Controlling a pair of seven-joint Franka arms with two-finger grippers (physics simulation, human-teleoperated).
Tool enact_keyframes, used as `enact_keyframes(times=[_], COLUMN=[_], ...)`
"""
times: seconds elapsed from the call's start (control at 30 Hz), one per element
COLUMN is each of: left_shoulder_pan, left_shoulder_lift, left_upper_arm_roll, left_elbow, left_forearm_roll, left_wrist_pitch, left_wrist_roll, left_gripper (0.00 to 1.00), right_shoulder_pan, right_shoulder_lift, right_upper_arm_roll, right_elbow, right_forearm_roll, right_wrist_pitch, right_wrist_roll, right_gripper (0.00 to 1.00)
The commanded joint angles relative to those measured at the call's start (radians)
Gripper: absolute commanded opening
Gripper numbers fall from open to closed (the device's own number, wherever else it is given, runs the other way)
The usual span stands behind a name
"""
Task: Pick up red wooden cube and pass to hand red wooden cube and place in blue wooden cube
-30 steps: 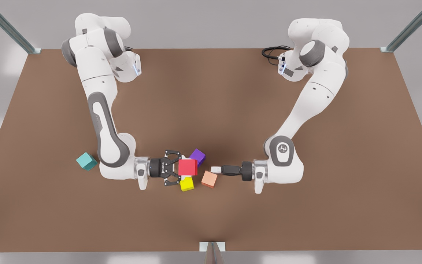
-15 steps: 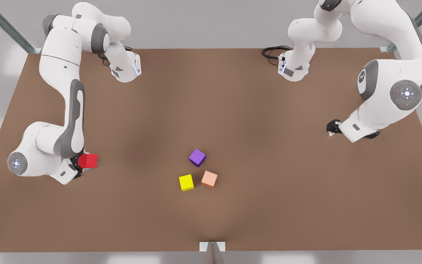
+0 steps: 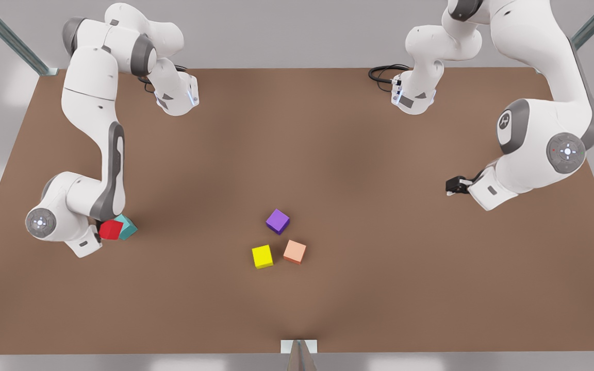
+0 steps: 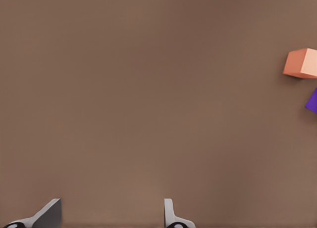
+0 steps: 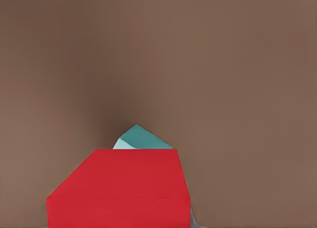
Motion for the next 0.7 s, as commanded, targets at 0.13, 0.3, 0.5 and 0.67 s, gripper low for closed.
enact_keyframes(times=[0.13, 0.3, 0.5, 0.67], left_shoulder_pan=[-0.001, 0.002, 0.001, -0.004], left_shoulder_lift=[0.005, 0.011, 0.011, 0.012], left_upper_arm_roll=[0.000, 0.000, 0.000, 0.000], left_elbow=[-0.003, 0.000, 0.002, 0.005], left_forearm_roll=[0.000, 0.000, 0.000, -0.005], left_wrist_pitch=[-0.026, -0.025, -0.022, -0.022], left_wrist_roll=[-0.046, -0.047, -0.047, -0.051], left_gripper=[1.00, 1.00, 1.00, 1.00], right_shoulder_pan=[-0.003, 0.000, -0.001, -0.006], right_shoulder_lift=[-0.014, -0.019, -0.015, -0.009], right_upper_arm_roll=[-0.001, -0.003, -0.003, -0.001], right_elbow=[-0.066, -0.096, -0.115, -0.121], right_forearm_roll=[0.017, 0.016, 0.016, 0.016], right_wrist_pitch=[0.066, 0.066, 0.066, 0.072], right_wrist_roll=[0.133, 0.133, 0.133, 0.136], right_gripper=[0.73, 0.73, 0.73, 1.00])
